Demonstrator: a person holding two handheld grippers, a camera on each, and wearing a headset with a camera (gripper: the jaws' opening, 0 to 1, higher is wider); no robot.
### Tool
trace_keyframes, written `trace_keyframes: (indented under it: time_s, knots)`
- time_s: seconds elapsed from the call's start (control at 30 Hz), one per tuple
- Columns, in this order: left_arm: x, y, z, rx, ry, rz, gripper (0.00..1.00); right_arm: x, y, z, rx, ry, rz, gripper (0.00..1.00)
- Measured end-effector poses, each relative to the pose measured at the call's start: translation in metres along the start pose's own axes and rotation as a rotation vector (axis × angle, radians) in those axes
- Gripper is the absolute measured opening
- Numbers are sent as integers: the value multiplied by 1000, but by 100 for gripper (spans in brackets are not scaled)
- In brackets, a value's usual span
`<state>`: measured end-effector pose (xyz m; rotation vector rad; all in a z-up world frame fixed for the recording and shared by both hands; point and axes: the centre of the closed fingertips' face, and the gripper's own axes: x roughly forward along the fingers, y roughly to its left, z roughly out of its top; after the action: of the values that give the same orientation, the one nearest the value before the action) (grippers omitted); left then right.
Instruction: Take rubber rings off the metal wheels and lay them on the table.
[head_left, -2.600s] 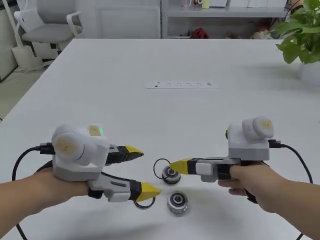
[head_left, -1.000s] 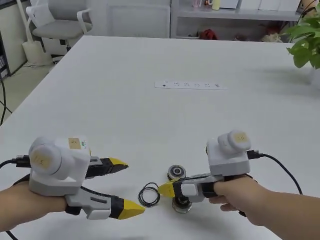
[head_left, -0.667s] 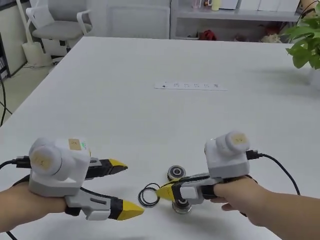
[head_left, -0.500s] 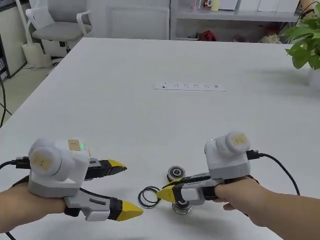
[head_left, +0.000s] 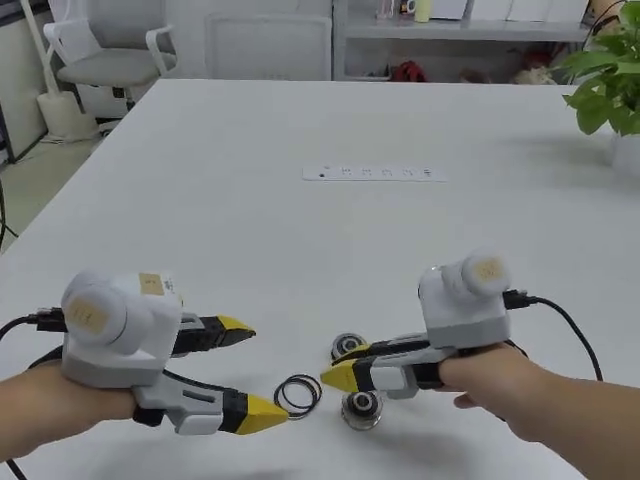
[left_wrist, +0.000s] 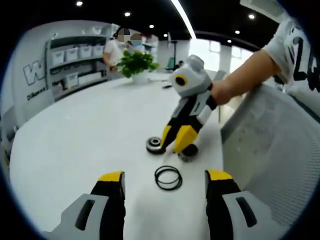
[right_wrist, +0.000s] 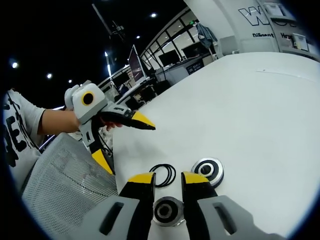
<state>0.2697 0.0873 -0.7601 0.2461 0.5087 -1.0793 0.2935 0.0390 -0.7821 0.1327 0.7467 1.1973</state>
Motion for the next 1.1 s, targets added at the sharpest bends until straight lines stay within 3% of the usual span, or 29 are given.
trace_keyframes:
  time_s: [0.37,0.57,0.83,1.1]
  knots:
    - [11,7,11,-2,-8,-1,65,-20,-23,20,16,-75,-57,18]
    - [19,12,15,4,-6,-3,64,-28,-34,23,6,-86,-87,19]
    - [30,17,19,6,1,-5,60,-33,-46,11,-52,-43,-130,19]
    - [44,20,21,1,6,-14,56,-28,-46,0,-127,15,-125,18]
